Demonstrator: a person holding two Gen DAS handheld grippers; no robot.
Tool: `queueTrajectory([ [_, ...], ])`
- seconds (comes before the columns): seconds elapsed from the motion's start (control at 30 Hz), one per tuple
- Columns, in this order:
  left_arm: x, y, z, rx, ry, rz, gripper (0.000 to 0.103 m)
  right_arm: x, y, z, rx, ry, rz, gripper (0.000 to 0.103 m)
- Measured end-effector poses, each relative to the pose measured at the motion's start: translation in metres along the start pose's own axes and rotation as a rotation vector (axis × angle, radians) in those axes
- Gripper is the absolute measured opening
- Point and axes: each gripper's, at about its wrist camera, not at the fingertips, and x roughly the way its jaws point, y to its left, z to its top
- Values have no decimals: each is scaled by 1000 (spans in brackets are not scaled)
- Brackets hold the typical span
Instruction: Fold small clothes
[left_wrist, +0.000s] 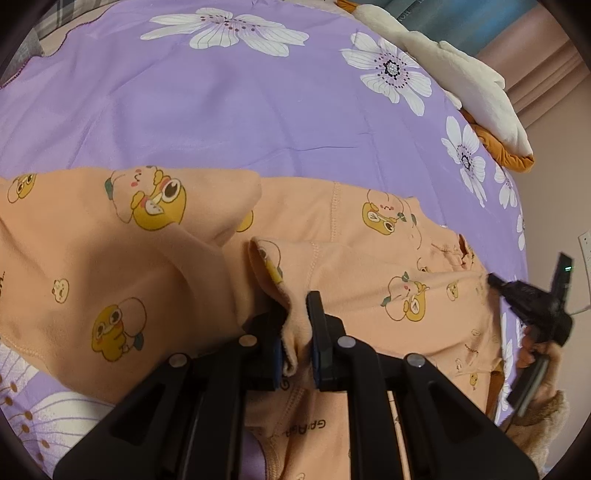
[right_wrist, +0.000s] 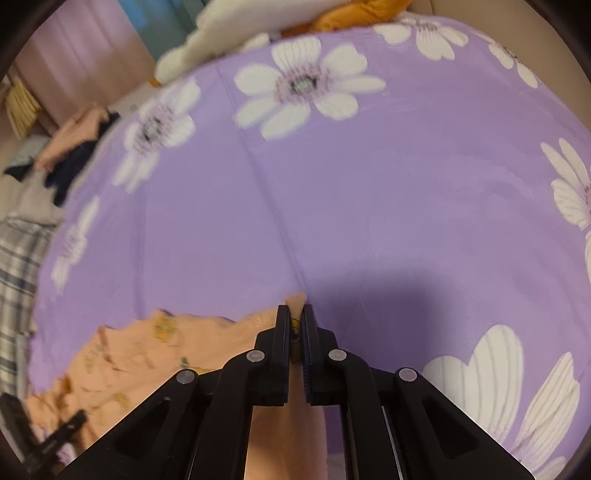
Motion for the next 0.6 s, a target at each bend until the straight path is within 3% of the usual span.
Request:
queueTrajectory([
  [0.23,0,1,-1,-8,-3,-11,14,4,-1,-1,-3,-27,-73,6],
  [0.27,-1,1,-1,-6,-5,-10,14,2,0,-1,-8,-25,-72,12],
  [0.37,0,0,-1,-5,-7,-6,14,-16,0,-6,-19,-54,-98,45],
  [0.4,0,0,-1,-6,-6,-5,14,-24,1,-10,-24,-71,-98,50],
  [0.6,1,-1,0,-4,-7,-4,14,-54,-3,-49,-47,-39,-25,50],
])
